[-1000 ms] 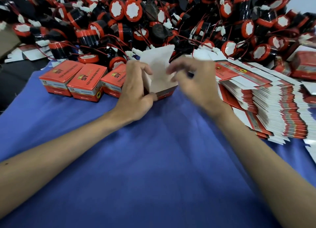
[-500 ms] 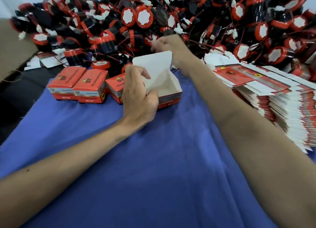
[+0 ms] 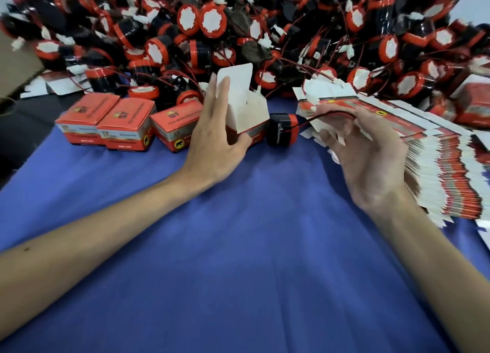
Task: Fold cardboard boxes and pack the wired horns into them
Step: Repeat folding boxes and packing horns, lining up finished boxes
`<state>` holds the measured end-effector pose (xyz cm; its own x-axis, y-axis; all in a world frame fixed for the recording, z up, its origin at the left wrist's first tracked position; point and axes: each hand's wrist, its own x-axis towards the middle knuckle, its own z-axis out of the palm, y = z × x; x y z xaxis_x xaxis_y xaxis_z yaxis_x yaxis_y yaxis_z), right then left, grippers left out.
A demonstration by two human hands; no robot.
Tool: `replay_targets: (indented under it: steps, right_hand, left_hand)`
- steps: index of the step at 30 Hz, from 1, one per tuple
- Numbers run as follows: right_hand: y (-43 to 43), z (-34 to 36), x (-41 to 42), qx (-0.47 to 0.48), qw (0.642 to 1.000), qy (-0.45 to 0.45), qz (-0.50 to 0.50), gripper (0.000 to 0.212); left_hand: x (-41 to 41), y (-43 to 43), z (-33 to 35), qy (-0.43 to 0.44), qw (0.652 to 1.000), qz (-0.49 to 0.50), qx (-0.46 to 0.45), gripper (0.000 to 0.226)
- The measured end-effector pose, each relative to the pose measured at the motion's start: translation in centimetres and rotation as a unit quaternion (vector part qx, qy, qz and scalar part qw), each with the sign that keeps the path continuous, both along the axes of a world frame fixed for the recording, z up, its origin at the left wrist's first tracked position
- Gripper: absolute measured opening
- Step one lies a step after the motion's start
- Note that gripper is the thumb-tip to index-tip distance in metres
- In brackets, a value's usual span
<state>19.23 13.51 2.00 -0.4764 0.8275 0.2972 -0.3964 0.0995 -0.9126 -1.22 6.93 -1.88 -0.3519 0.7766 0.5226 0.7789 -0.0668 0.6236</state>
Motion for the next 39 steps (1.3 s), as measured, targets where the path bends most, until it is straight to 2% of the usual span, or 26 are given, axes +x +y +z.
replay_targets:
  steps: [3, 8, 12, 14, 16, 20, 24, 26, 29, 33, 36, 39]
  right_hand:
    - [-1.1, 0.0, -0.3, 0.019, 1.000, -0.003, 0.024, 0.028]
    - [-2.0, -0.2, -0.5, -0.070, 0.989, 0.021, 0.125, 0.035]
    - [-2.0, 0.3, -0.2, -0.121, 0.981, 0.050, 0.146, 0.036]
    - [-2.0, 0.5, -0.2, -0.142, 0.979, 0.058, 0.132, 0.037]
    - [-2.1, 0.5, -0.3, -0.159, 0.977, 0.066, 0.125, 0.038]
    - [-1.8, 0.4, -0.4, -0.205, 0.960, 0.118, 0.147, 0.041]
    - [-1.2, 0.2, -0.2, -0.261, 0.940, 0.169, 0.139, 0.043]
    - [-1.1, 0.2, 0.0, -0.279, 0.933, 0.184, 0.135, 0.045]
    - [-1.2, 0.4, 0.0, -0.265, 0.937, 0.176, 0.143, 0.043]
    - [-1.0, 1.0, 0.6, -0.232, 0.939, 0.186, 0.173, 0.037]
    - [-1.3, 1.4, 0.7, -0.195, 0.940, 0.171, 0.221, 0.034]
    - [-2.2, 0.9, 0.1, -0.191, 0.937, 0.147, 0.254, 0.038]
  left_hand:
    - [0.1, -0.1, -0.2, 0.049, 0.998, -0.022, 0.025, 0.084]
    - [-0.1, -0.2, 0.1, 0.076, 0.994, -0.033, 0.068, 0.072]
    - [0.3, -0.2, 0.5, 0.088, 0.989, -0.048, 0.112, 0.066]
    - [0.5, -0.6, 0.6, 0.097, 0.976, -0.096, 0.169, 0.053]
    - [0.7, -1.1, 0.4, 0.144, 0.957, -0.147, 0.206, 0.037]
    - [0.9, -1.2, -0.2, 0.193, 0.952, -0.198, 0.130, 0.034]
    - [1.2, -1.0, -0.3, 0.155, 0.964, -0.212, 0.051, 0.054]
    - [1.2, -1.2, -0.4, 0.162, 0.966, -0.199, 0.020, 0.058]
    - [1.5, -1.6, -0.4, 0.221, 0.963, -0.152, 0.018, 0.056]
    - [1.9, -1.9, -0.2, 0.329, 0.941, -0.074, 0.018, 0.061]
    - [1.7, -1.9, -0.1, 0.315, 0.945, -0.086, 0.004, 0.070]
    - [1.6, -1.9, -0.1, 0.289, 0.945, -0.147, 0.051, 0.058]
